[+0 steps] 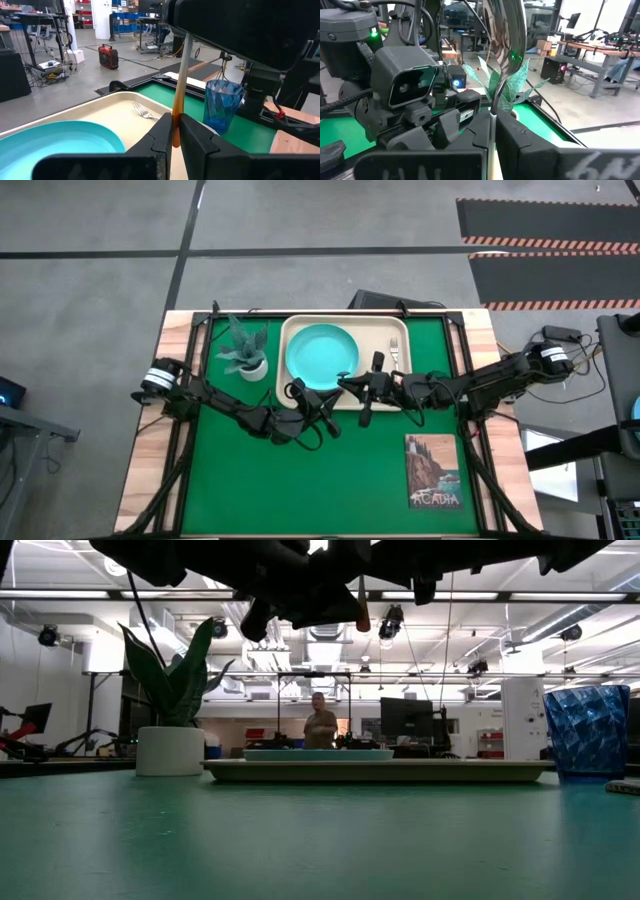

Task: Pick and place plate/cup/fork/spoon on tray
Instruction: Put the orange spoon on the light white tray to the left of the orange fork

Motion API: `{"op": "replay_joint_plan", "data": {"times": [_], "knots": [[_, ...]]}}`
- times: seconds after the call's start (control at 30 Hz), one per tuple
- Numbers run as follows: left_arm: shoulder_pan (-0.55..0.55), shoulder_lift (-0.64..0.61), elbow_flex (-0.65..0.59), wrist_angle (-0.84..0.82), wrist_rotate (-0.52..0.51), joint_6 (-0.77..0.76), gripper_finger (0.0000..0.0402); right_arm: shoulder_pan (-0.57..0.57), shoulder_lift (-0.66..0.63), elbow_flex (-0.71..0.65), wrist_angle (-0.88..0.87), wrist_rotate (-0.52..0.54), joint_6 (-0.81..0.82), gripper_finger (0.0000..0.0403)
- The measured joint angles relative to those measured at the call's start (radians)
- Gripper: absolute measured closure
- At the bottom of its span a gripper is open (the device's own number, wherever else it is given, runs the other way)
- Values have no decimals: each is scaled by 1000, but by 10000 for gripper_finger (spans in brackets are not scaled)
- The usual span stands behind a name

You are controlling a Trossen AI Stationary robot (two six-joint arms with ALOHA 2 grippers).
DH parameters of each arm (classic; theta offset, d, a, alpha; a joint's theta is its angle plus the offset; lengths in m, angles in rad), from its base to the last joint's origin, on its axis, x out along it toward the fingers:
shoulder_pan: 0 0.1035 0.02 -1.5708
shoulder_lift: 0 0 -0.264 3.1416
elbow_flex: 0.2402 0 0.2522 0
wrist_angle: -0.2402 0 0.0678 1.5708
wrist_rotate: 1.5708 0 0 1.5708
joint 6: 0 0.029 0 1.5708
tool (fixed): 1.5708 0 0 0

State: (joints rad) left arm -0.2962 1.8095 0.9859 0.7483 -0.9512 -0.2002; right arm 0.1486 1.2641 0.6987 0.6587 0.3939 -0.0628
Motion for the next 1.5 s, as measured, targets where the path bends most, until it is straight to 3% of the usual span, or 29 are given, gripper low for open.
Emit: {"op": "replay_joint_plan", "data": {"times": [0.2, 0.4, 0.73, 0.93, 1.27, 1.5], "knots": [[-16, -10, -25, -5, 11, 31, 386, -12, -27, 0, -74, 4, 45, 395], [-46, -55, -76, -20, 15, 30, 386, -65, -104, 0, -280, 2, 203, 395], [-189, -263, -151, -228, 28, 75, 385, -170, -144, 0, -604, -54, 535, 395], [-294, -411, -223, -286, 30, 172, 385, -233, -127, 88, -670, -74, 589, 395], [-328, -576, -285, -286, 29, 210, 385, -547, 35, 483, -1220, -381, 598, 395], [-338, -619, -292, -287, 31, 215, 385, -717, 170, 529, -1393, -579, 632, 394]]}}
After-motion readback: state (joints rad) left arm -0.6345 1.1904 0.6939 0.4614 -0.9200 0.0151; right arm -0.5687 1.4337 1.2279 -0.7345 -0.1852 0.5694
